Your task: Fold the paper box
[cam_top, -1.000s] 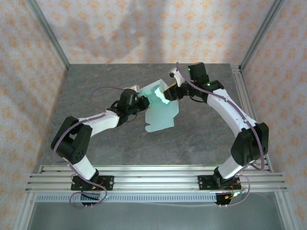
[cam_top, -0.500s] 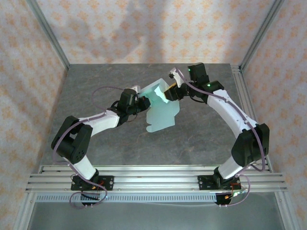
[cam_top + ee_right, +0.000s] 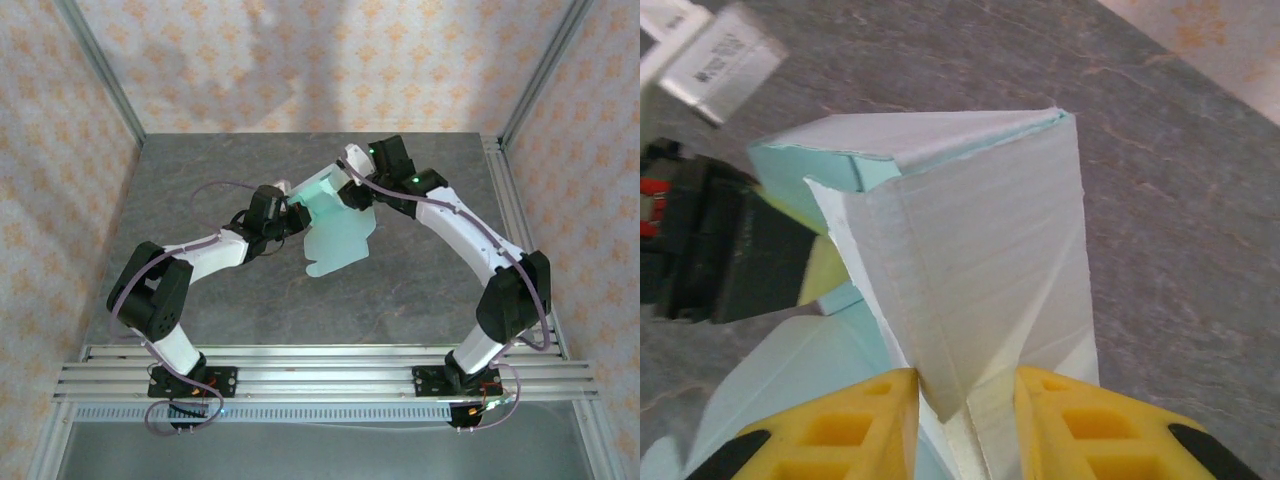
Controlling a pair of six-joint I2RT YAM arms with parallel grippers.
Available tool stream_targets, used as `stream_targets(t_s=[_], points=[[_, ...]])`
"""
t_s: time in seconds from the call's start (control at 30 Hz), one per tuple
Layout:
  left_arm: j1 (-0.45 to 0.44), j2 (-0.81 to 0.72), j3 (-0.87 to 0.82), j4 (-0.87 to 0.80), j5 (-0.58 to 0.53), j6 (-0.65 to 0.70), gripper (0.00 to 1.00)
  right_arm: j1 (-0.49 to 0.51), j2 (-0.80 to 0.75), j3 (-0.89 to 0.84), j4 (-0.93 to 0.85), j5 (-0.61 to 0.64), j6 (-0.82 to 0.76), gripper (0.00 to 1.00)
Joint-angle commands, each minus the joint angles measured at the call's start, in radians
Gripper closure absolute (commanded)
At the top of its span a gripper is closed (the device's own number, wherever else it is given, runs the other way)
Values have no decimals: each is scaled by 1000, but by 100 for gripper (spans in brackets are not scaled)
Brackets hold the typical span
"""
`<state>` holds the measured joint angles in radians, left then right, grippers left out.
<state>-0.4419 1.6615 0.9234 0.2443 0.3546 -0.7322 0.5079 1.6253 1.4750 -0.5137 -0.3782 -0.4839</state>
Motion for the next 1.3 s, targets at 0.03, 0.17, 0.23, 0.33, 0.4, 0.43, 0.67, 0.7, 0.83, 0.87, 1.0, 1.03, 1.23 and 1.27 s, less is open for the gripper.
stream_targets(t_s=[0.03,0.17,0.23,0.33,0.4,0.43,0.67,0.7,0.83,0.87,1.0,1.03,1.23,1.27], points=[[-10,-10,56,76,56,34,100,42,35,-18,92,171,-1,69],[-12,-13,56,78,58,34,100,59,39,-33,135,269,5,65],[-12,-13,55,78,58,34,100,66,42,-36,150,311,1,66],[-12,-15,56,78,60,37,100,77,45,-38,166,382,-4,70],[-13,-16,54,82,61,36,100,82,51,-39,173,420,-5,73],[-15,-16,55,83,63,36,100,84,56,-37,174,435,-6,73],[-21,-17,54,82,63,40,100,121,88,-33,207,596,-15,82],[-20,-18,56,82,63,40,100,127,94,-31,212,615,-15,84],[-23,-19,55,80,61,42,100,149,120,-22,231,709,-20,90],[-23,-19,56,79,62,42,100,154,128,-20,235,733,-21,91],[-23,-19,56,78,63,42,100,162,143,-15,243,767,-18,87],[-24,-21,56,76,63,42,100,162,143,-16,248,773,-17,86],[-23,-21,57,70,60,45,100,174,155,-20,265,835,-51,100],[-24,-20,59,69,60,44,100,181,157,-24,277,859,-71,100]])
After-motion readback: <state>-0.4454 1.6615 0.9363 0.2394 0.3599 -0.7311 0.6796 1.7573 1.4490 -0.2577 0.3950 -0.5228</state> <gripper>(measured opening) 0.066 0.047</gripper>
